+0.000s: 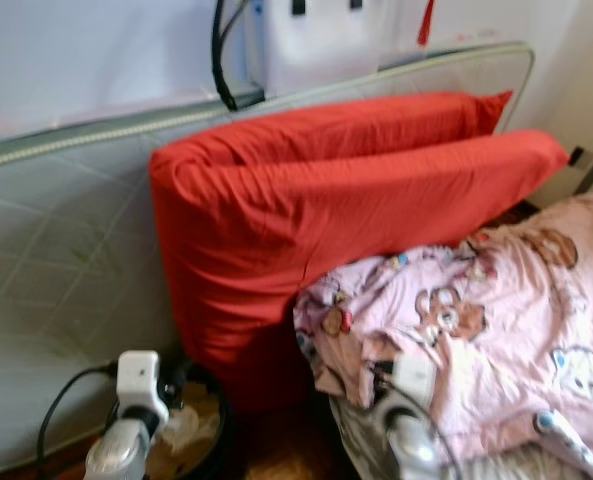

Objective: Clean up the room

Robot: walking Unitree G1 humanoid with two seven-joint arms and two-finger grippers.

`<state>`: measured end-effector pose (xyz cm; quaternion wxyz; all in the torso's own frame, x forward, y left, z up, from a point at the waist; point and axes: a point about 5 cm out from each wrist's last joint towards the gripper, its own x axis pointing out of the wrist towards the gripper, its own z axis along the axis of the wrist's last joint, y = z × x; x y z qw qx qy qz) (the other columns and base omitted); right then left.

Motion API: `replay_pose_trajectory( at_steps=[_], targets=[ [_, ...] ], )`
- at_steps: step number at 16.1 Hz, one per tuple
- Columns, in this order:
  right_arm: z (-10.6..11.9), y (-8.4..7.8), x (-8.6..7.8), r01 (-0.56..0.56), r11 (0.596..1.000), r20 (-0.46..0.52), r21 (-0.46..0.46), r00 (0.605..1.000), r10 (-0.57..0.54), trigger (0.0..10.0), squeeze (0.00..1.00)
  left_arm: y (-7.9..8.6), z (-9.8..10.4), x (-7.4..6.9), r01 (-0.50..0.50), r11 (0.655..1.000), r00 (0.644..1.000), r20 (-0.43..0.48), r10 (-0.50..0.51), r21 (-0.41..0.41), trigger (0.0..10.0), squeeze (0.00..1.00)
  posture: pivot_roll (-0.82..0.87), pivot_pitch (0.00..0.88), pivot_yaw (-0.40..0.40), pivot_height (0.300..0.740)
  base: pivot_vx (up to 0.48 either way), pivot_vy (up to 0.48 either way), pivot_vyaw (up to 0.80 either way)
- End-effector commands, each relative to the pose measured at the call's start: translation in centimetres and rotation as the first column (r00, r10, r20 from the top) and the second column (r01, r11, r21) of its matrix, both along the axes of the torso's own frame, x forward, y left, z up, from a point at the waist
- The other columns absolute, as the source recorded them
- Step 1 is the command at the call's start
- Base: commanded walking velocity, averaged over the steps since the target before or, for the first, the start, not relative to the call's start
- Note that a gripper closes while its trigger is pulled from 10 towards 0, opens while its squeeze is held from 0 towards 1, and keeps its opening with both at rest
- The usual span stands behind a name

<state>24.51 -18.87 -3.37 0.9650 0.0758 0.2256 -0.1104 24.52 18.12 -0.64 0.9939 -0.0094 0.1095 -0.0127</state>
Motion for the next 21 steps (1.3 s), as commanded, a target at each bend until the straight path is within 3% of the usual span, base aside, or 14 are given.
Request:
replay_pose_trajectory(
  at_steps=[1,2,4,7,10,21],
  targets=[
    [1.3,-0.8,0.7,0.016,1.000,0.103,-0.023,0.995,-0.013,10.0,0.00,-0.2,0.5,-0.2,-0.001,1.000,0.999,0.034,0.002,-0.002,10.0,0.00,0.01,0.000,-0.032,0.740,0.000,0.000,0.00],
    [2.3,-1.3,0.9,0.024,0.998,0.170,-0.050,0.985,-0.015,10.0,0.00,-0.2,1.0,-0.1,-0.006,1.000,0.998,0.062,0.006,-0.003,10.0,0.00,0.01,0.000,-0.033,0.740,0.000,0.000,0.00],
    [2.8,-1.4,0.9,0.040,0.998,0.215,-0.044,0.976,-0.030,10.0,0.00,-0.4,1.5,0.0,0.005,1.000,0.996,0.085,-0.005,0.001,10.0,0.00,0.01,0.002,-0.022,0.740,0.000,0.000,0.00],
    [3.2,0.6,1.0,0.043,0.999,0.251,-0.007,0.967,-0.040,10.0,0.00,-0.5,2.5,0.2,0.031,0.999,0.994,0.105,-0.033,0.020,10.0,0.00,-0.01,0.000,0.018,0.740,0.000,-0.123,0.00],
    [3.4,1.5,0.8,0.012,1.000,0.264,0.001,0.964,-0.012,10.0,0.00,-0.7,2.6,0.3,0.048,0.999,0.994,0.094,-0.049,0.016,10.0,0.00,-0.02,0.000,0.025,0.740,0.000,-0.261,0.00],
    [3.7,0.1,0.6,-0.002,1.000,0.272,0.005,0.962,0.001,10.0,0.00,-1.0,2.9,-0.1,0.035,0.999,0.995,0.097,-0.036,0.008,10.0,0.00,-0.02,0.000,0.003,0.740,0.000,-0.041,0.00]
  ],
)
